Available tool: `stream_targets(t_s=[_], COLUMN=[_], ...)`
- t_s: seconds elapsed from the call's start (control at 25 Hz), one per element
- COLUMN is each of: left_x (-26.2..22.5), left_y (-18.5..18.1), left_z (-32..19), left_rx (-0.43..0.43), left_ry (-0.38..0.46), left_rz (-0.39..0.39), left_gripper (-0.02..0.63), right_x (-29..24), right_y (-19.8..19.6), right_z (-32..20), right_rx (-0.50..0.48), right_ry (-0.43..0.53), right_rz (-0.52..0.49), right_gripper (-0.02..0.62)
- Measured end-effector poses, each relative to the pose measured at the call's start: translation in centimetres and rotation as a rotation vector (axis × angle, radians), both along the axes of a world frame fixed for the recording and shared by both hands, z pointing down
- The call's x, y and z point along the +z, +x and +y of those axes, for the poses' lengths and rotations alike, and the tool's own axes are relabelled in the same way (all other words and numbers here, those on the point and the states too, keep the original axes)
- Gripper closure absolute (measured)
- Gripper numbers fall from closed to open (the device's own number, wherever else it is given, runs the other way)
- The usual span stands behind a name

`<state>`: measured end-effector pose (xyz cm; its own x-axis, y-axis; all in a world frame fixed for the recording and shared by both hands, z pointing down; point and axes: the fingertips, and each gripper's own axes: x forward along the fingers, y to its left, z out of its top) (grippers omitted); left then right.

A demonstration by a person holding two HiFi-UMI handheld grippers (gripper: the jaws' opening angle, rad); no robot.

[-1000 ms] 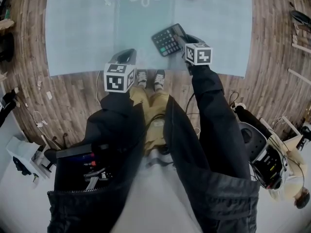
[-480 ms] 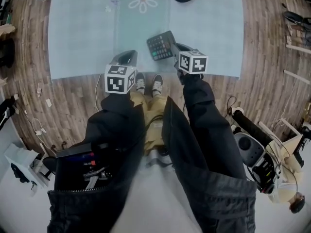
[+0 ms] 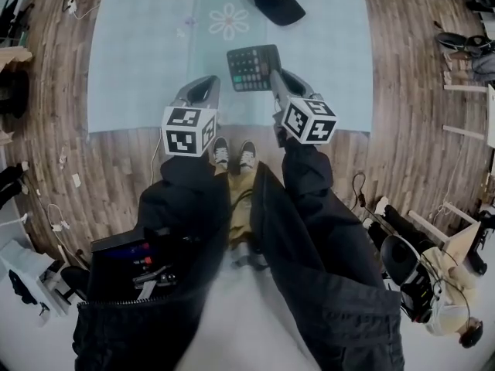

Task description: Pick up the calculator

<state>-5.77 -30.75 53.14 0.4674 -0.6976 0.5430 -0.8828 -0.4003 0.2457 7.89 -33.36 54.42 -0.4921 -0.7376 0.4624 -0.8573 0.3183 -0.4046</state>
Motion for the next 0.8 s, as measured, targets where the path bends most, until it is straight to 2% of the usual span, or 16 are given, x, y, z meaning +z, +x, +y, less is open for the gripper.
stream_targets(t_s=[0.48, 0.8], left_x=[-11.5, -18.5], left_y=[2.2, 2.4], left_z=[-3.2, -1.7], left_rx=[0.026, 0.029], left_ry=[0.276, 0.432], left_rz=[0.060, 0.065], left_gripper=[0.607, 0.607], right_x=[-14.5, -22.3], right_y=[0.4, 0.7], right_z=[-0.2, 2.1], right_rx=[0.060, 0.071], right_ry=[0.325, 0.499], right_rz=[-0.025, -0.016], right_gripper=[0.554, 0.554])
